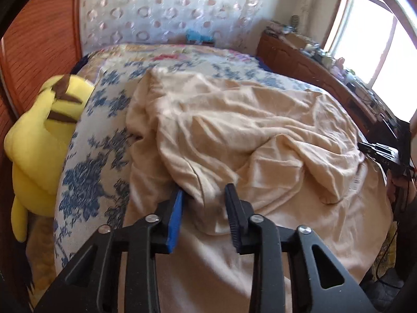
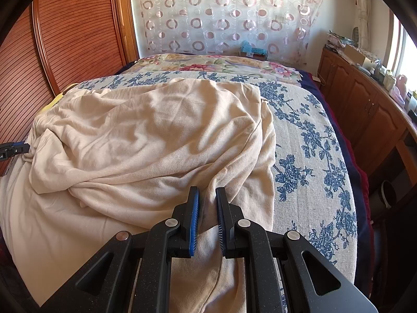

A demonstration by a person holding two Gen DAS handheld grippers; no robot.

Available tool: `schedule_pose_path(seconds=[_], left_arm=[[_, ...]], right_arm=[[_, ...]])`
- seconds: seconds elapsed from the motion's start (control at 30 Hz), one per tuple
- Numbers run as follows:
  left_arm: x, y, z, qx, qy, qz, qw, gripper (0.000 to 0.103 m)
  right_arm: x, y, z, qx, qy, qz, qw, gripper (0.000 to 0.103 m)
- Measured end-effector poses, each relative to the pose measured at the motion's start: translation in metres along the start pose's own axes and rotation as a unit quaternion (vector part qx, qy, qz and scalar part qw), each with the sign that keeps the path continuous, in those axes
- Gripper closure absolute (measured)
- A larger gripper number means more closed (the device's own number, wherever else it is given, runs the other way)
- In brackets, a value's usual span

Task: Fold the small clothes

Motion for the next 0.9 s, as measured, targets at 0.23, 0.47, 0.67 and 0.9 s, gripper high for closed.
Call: schedule_pose_path(seconds=[0.23,0.47,0.67,0.9], left_arm=[[0.015,0.035,0.005,-0.006,-0.005,0.06,0.9982,0.098],[0.027,0.081,0.001,-0.019,0.008,0.124,0.9921,0.098],[0.023,0.102,0.0,-0.025,0.009,0.14,0.9898,0.098],[0.02,0.139,0.0,-0.039,0.012,0.172,0.9843,0.098]], right_arm=[[0.01,0.024,-0.008,-0.019,0.031,0.036,0.999,0.099],[0.027,0.074,-0.01,0.008,0.017,0.095,0.995,0.099],[0.025,0.105,-0.014,0.011,0.019,0.115,0.993,0.1],[0.014,0.15,-0.005,0.021,0.009,0.145,0.989,0.1]])
Point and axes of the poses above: each gripper's, at about its wrist camera, not at the fingertips, and y roughly against the way its jaws point, z to its right, x to its top, the point moved 5 cm from there along -y, roughly the way its jaws point, and after that the axes turned 4 degrees about y, right-handed, at the moved point
